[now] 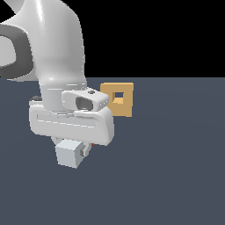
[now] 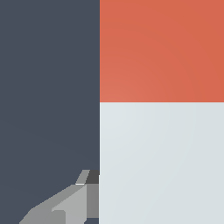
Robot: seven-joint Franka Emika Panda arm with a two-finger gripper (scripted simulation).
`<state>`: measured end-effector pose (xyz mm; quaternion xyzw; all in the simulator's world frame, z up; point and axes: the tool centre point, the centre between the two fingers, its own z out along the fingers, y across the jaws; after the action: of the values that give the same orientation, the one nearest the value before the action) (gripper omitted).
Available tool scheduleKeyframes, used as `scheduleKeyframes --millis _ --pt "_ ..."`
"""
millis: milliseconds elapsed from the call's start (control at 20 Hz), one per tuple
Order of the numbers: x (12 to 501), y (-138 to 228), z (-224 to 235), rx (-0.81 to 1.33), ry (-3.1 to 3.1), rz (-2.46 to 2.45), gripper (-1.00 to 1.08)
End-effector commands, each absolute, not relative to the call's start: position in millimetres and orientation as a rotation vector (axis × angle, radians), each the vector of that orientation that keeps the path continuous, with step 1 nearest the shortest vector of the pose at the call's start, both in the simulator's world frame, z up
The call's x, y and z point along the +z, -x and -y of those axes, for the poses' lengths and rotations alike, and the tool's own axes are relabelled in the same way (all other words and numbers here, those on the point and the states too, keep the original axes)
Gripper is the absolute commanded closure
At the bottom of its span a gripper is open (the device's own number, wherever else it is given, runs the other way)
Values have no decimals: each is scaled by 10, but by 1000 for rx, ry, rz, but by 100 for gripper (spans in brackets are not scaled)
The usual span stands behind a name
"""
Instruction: Insert the peg into the horizontal hole in a box.
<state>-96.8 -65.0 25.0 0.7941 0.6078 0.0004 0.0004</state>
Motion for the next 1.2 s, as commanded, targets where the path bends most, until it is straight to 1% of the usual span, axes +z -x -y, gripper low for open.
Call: scheduleKeyframes --millis 0,250,450,1150 --pt "250 968 651 1 -2494 -1909 108" --pt "287 912 565 1 -2488 -1917 108" --pt "372 785 369 0 -2473 -1936 108" --pt "833 120 -736 -1 -2388 -2039 108"
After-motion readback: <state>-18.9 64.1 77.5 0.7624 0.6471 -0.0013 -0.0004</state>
